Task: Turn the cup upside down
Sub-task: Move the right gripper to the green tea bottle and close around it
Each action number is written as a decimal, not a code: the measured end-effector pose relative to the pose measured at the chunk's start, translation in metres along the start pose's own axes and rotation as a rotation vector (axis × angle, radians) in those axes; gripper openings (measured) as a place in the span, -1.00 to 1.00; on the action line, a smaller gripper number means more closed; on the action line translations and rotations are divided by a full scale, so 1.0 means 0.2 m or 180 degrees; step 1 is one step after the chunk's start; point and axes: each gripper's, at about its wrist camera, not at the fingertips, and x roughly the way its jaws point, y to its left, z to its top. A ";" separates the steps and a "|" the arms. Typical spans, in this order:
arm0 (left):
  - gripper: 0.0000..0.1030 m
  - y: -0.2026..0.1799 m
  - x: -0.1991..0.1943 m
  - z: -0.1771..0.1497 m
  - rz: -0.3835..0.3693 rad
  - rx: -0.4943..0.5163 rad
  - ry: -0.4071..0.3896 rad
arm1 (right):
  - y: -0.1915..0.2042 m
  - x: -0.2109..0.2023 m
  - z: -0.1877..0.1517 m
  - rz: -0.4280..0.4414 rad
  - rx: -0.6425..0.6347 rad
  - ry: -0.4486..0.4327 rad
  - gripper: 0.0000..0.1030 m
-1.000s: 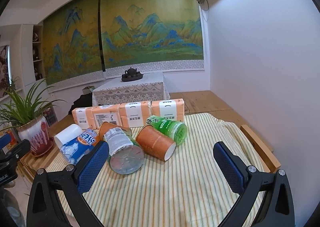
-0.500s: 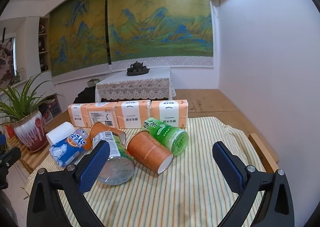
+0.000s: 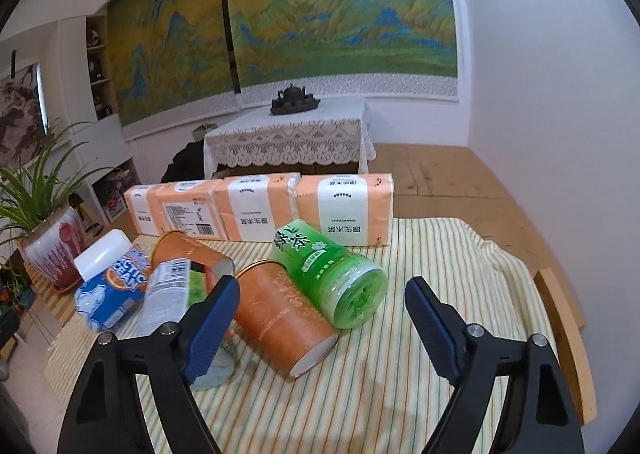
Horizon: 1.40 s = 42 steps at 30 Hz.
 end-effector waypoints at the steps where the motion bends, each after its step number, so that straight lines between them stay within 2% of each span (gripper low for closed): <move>1: 1.00 0.00 0.00 0.00 0.0001 0.0003 0.0006 | -0.02 0.04 0.01 0.0039 0.0022 0.0062 0.49; 4: 1.00 0.00 0.03 0.01 0.0016 0.0005 0.0027 | -0.06 0.14 0.05 0.0124 0.0057 0.0220 0.41; 16: 1.00 0.01 0.09 0.00 0.0066 0.0024 0.0091 | -0.14 0.45 0.10 0.0430 0.0106 0.0620 0.41; 37: 1.00 0.02 0.19 0.00 0.0057 0.0011 0.0186 | -0.09 0.56 0.16 0.0581 -0.0243 0.0900 0.40; 42: 1.00 0.02 0.20 0.00 0.0054 0.0010 0.0189 | -0.08 0.61 0.16 0.0552 -0.0337 0.1006 0.32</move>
